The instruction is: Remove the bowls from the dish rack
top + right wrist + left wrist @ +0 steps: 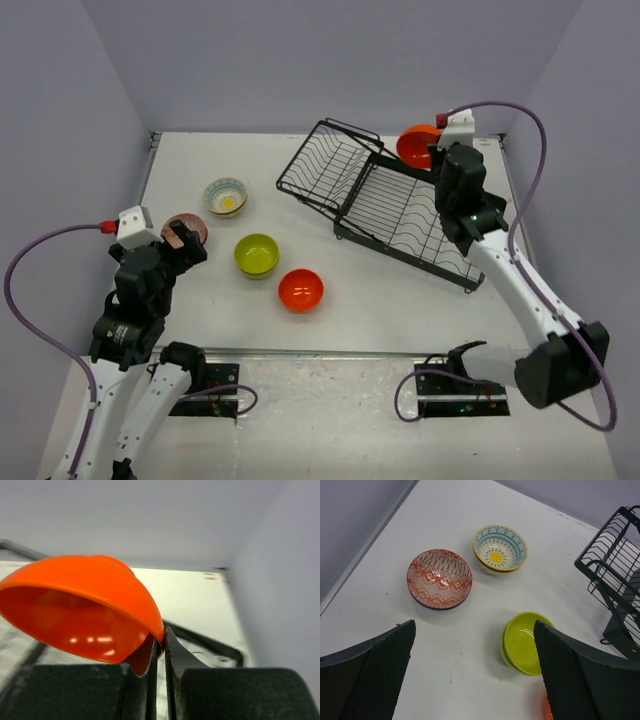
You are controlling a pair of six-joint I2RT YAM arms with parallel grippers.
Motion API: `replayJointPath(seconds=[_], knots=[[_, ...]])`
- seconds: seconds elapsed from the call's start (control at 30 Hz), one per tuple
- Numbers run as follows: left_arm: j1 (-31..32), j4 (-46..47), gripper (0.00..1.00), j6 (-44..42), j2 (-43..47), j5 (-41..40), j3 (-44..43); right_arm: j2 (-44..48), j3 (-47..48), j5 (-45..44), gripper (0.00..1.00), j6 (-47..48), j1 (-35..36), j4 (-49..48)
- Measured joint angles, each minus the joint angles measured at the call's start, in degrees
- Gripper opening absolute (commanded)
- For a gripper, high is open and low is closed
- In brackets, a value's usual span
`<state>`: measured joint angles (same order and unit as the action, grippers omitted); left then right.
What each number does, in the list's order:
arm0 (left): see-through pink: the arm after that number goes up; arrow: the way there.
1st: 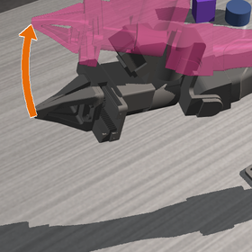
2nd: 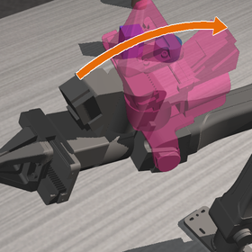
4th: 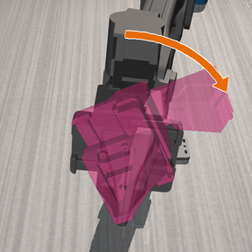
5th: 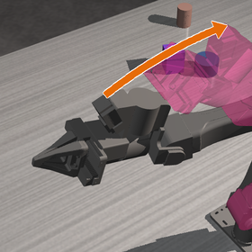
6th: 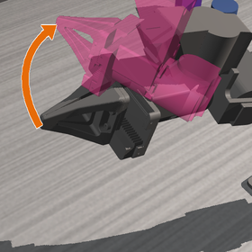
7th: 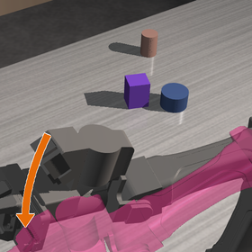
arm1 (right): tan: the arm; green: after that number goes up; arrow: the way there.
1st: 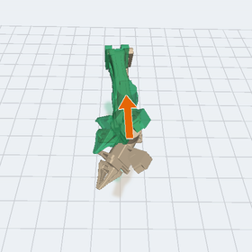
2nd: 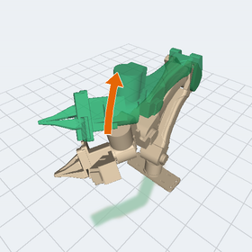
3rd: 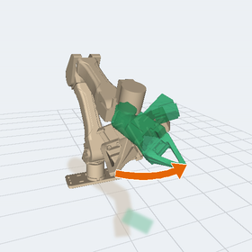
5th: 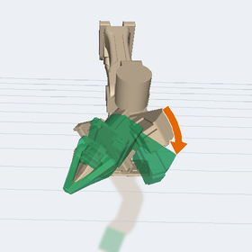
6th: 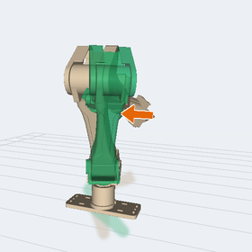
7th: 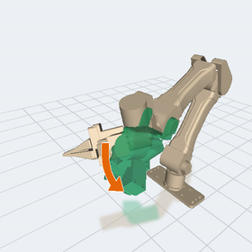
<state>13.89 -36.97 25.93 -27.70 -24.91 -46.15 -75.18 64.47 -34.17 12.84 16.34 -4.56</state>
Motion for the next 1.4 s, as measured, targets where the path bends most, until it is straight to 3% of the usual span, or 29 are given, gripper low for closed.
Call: replayJointPath(seconds=[0.23, 0.33, 0.47, 0.83, 1.4], knots=[[0.0, -0.1, 1.0, 0.1, 4.6, -1.4, 0.0, 15.6, 0.2, 20.9, 0.0, -22.7, 14.8, 20.8], [0.0, 0.0, 1.0, 0.5, 7.1, -2.5, 0.0, 14.8, -0.7, 26.5, 0.0, -28.7, 20.5, 25.3], [0.0, 0.0, 1.0, 0.7, 7.6, -3.5, 0.0, 6.4, -1.3, 32.3, 0.0, -33.8, 26.7, 30.4], [0.0, -0.3, 1.0, 1.1, 4.2, -4.0, 0.1, -14.7, 11.8, 35.2, 0.0, -33.6, 34.8, 50.4], [0.0, -0.2, 1.0, 1.0, 3.6, -3.5, 0.1, -34.4, 29.4, 37.1, 0.0, -26.4, 36.1, 64.1]])
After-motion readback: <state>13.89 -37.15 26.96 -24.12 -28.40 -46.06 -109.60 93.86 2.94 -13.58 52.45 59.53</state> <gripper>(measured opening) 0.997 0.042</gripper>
